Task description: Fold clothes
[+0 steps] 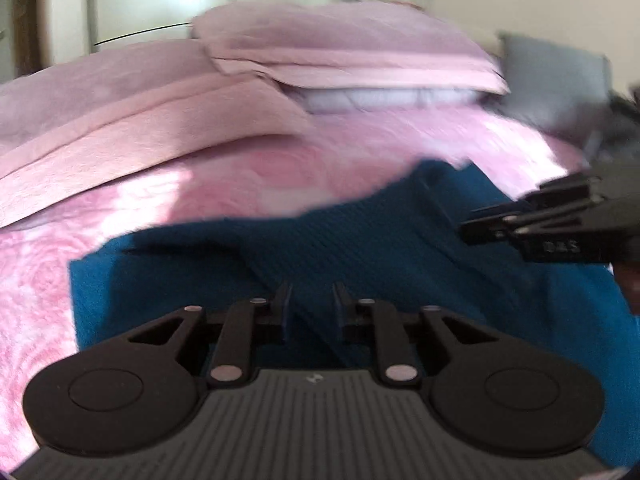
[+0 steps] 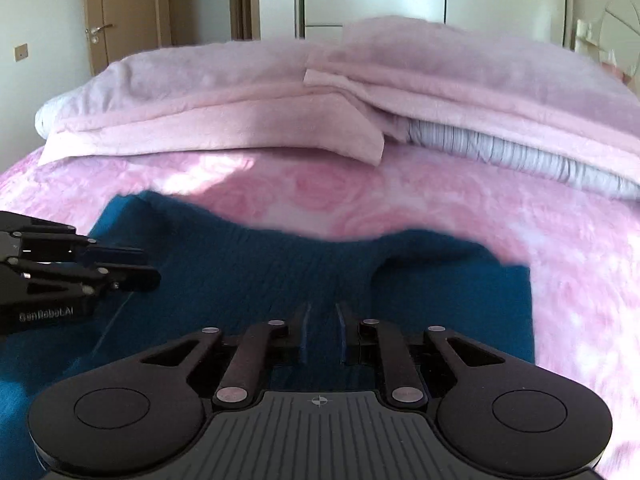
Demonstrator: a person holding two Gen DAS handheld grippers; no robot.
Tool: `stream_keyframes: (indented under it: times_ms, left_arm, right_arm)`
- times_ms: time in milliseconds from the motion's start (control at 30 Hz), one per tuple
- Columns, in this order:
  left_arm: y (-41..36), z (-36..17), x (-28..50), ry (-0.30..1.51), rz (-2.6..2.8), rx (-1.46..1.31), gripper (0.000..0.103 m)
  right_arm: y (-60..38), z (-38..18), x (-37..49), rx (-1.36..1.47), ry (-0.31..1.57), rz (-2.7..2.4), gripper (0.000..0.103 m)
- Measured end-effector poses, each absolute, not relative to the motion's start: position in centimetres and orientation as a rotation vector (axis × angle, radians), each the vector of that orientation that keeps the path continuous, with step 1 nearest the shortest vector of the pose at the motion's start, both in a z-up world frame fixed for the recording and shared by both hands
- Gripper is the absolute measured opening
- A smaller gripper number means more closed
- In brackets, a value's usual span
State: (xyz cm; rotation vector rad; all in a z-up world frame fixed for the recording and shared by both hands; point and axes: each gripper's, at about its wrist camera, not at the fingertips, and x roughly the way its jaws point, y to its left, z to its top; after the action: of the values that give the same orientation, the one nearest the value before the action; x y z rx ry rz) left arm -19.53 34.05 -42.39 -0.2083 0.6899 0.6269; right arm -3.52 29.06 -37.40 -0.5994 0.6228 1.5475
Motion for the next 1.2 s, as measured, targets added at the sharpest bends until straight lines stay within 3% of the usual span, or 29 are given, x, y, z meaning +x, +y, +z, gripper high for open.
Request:
stream_keyframes:
  times_ms: [100,233,367,633,1200]
  left_arm:
    - [33.1,-42.4,-20.6,0.662,0.662,-0.204,0.018]
    - [31.0,-40.4,-22.5,0.586,0.681,-0.200,0.018]
    - [28.4,-42.5,-23.2,0.727,0.717,-0.185,0.017]
    - [23.1,-41.1,-27.7,0.668,0.817,-0.237,0.017]
    - [2.2,-37.7,-39.7,0.727,1.024,-0.444,0.023]
  right_arm:
    - [27.4,-39.6,-4.8,-0.649,0.608,1.518,0.016]
    - [25.9,-36.9,-5.5,-0.641,0.629,1.480,0.016]
    - [23.1,-38.2,-4.8,-0.758,0.773,1.412,0.016]
    - [14.9,-36.0,-3.1,-0.637,0.733,1.471,0.016]
    - [-8.9,-32.5,-10.8,-0.535,0.805,1.081,0.017]
